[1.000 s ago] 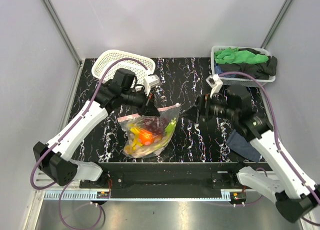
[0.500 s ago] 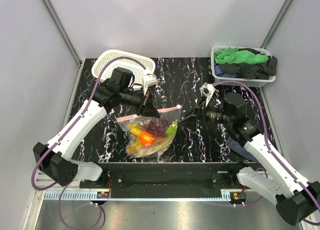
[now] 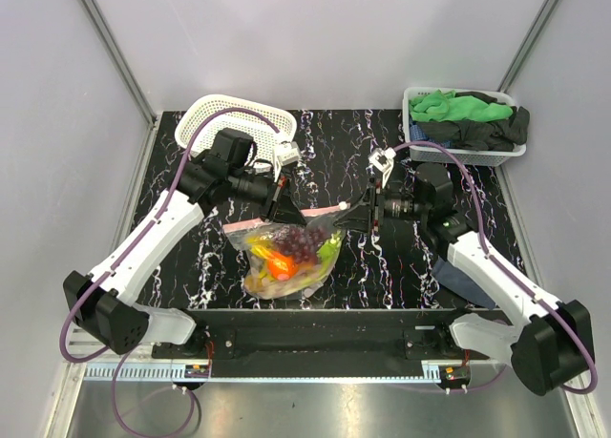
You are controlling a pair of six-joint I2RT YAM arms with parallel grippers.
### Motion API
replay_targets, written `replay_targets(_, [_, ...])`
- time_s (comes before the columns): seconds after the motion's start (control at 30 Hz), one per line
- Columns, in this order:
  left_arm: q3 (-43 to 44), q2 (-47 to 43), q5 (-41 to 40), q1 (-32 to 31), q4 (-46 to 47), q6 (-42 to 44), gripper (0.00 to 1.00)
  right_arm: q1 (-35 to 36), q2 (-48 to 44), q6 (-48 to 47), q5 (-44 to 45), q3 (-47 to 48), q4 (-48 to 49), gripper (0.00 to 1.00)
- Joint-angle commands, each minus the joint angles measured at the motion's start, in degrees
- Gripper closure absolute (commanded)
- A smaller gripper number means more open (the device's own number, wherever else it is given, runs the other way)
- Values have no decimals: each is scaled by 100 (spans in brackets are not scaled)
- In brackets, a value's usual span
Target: Open the zip-top bag and remove the fake food
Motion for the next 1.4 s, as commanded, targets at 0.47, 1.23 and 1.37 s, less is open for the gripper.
replay_targets(0.47, [-385, -445, 148, 14, 2897, -2154, 43, -21, 135, 1287, -1054, 370, 1360, 100])
replay_targets(1.23, [73, 637, 1000, -505, 3829, -2789, 50, -21, 153, 1251, -1194, 511, 1061, 100])
replay_targets(1.37, [2, 646, 912, -514, 3829, -2789, 53, -21, 188, 1234, -1194, 511, 1061, 100])
